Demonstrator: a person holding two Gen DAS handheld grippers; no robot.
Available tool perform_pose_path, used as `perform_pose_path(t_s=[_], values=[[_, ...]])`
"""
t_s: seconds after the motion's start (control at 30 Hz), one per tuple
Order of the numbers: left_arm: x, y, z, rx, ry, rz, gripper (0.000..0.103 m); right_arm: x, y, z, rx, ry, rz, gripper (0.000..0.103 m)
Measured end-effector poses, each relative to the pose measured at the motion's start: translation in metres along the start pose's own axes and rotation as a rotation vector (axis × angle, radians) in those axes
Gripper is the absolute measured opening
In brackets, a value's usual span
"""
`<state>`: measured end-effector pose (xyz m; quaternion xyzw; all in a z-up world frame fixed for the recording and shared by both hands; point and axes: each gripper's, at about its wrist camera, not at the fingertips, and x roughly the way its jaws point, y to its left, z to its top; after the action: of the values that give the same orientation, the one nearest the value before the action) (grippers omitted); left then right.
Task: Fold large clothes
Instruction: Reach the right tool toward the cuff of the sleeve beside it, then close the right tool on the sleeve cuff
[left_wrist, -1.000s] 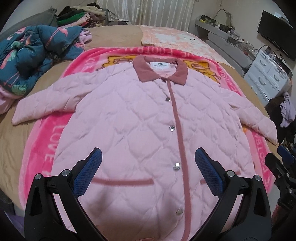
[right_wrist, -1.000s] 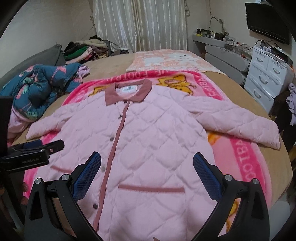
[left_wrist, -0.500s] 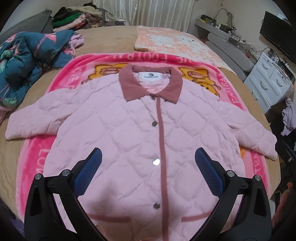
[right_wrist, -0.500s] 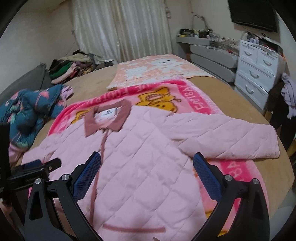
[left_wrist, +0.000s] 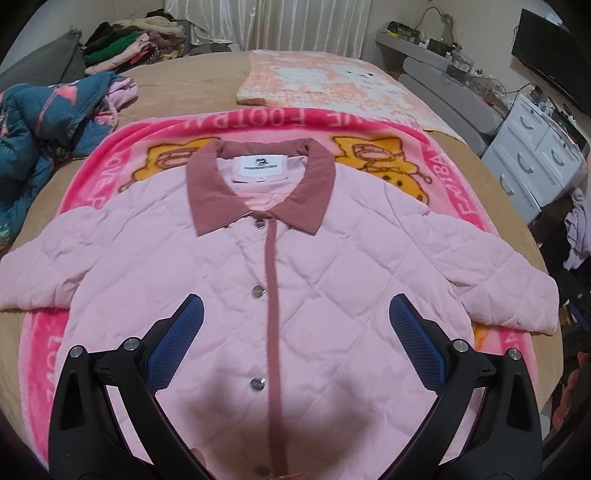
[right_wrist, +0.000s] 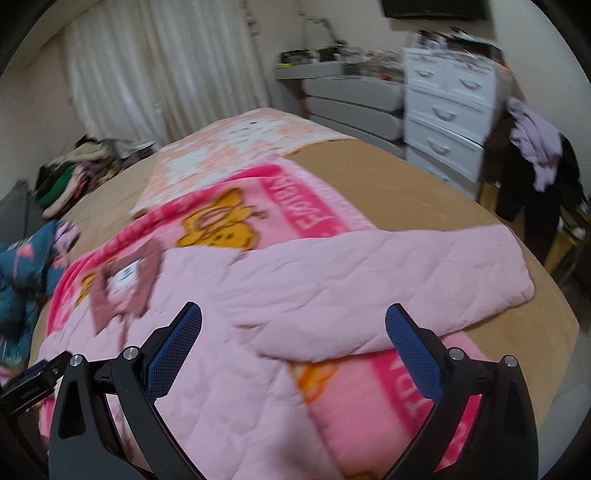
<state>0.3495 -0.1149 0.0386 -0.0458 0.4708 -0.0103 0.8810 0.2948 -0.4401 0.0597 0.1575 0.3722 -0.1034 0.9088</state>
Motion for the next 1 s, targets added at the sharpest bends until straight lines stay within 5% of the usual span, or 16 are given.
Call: perform_pose_path(t_s=[0.73,1.0], values=[[0.095,-0.063,0.006,0.030,0.093,0.005,0.094,0.079,-0.197,-0.010,0.500,0.076,-0.208,0.099],[0.109,-0.061,0.006,0.062,0.096,0.049,0.094,0.120,-0.254,-0.019,0.688,0.116,-0.198,0.093]])
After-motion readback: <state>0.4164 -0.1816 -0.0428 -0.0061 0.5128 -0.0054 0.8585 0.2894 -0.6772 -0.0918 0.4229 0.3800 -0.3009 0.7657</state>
